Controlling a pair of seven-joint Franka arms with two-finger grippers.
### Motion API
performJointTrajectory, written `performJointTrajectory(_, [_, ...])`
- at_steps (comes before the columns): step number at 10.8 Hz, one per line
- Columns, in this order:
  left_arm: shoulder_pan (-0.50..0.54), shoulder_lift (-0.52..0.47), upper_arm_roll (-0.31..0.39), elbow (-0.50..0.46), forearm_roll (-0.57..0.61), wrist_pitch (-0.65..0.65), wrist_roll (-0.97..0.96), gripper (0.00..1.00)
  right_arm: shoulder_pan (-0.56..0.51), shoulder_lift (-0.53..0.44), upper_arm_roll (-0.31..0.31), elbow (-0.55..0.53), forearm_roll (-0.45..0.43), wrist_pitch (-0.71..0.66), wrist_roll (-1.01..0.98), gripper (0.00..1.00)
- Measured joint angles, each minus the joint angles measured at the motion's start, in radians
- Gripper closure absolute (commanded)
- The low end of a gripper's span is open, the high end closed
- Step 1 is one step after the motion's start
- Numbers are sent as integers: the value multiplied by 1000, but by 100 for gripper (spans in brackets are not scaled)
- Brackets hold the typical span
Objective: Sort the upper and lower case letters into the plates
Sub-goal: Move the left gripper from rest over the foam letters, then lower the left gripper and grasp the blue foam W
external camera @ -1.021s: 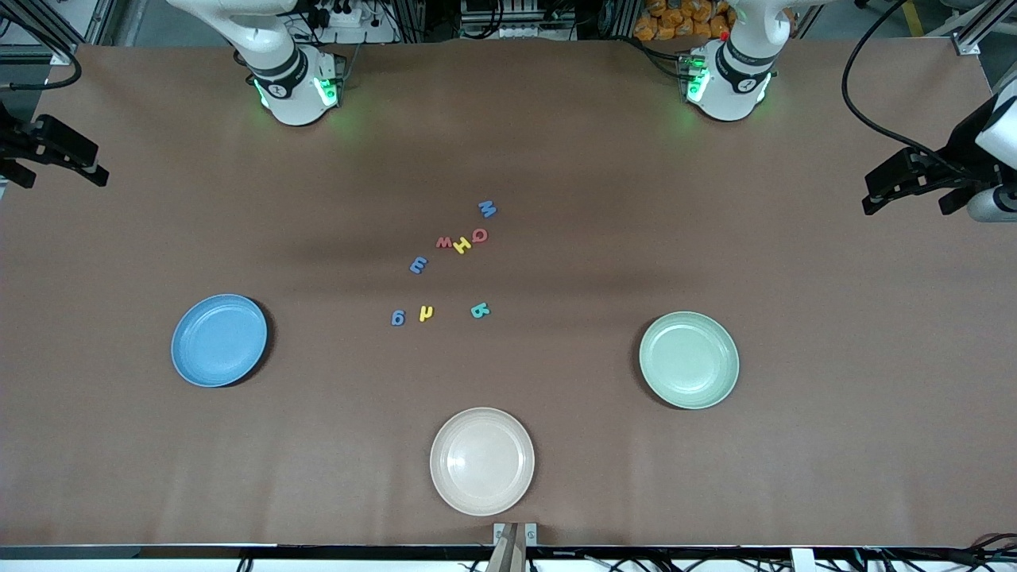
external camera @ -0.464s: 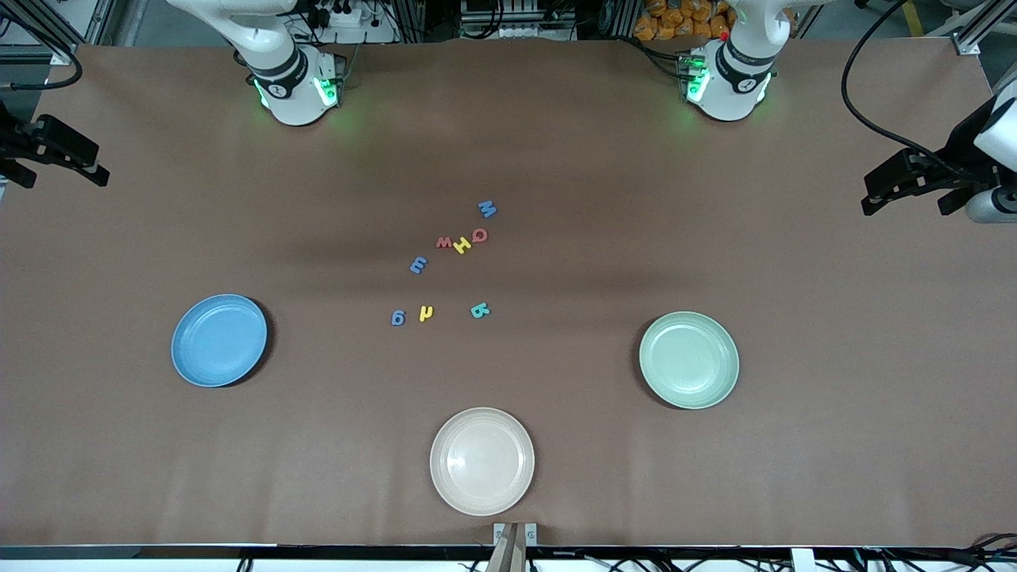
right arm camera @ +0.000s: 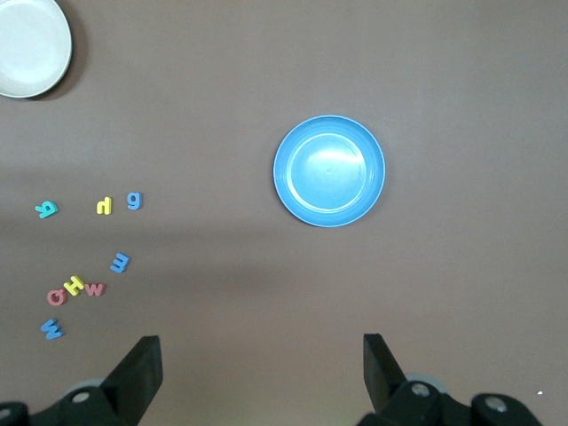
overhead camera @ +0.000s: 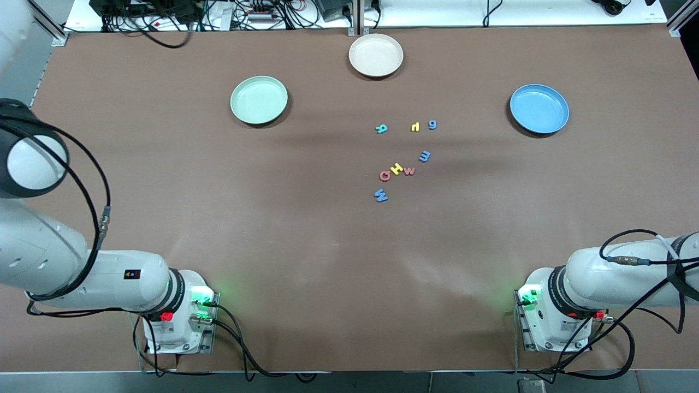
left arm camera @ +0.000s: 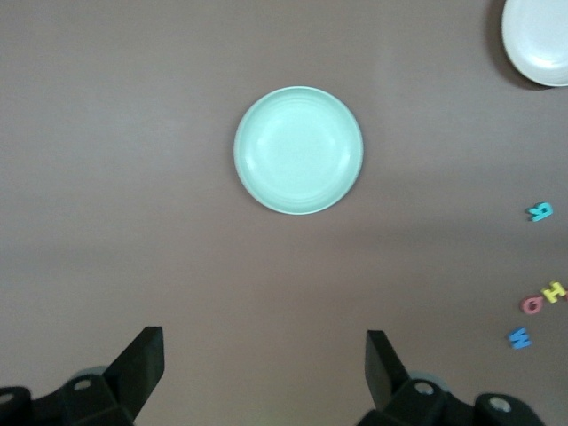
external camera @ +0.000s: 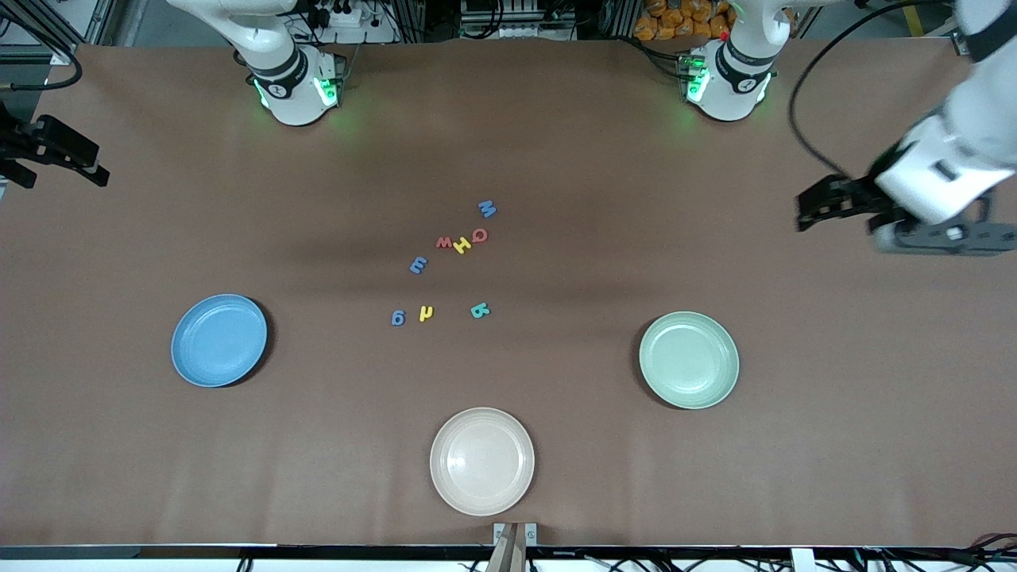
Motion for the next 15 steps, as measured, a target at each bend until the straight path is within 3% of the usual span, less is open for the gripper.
performJointTrajectory(8, [-358,141,-8,-2,0,170,-148,0,-7,23,-3,0,0,-1,0,0])
performJointTrajectory(15, [-653,385,-5,-6,6,372,-669,0,-10,28,-5,0,0,-1,0,0])
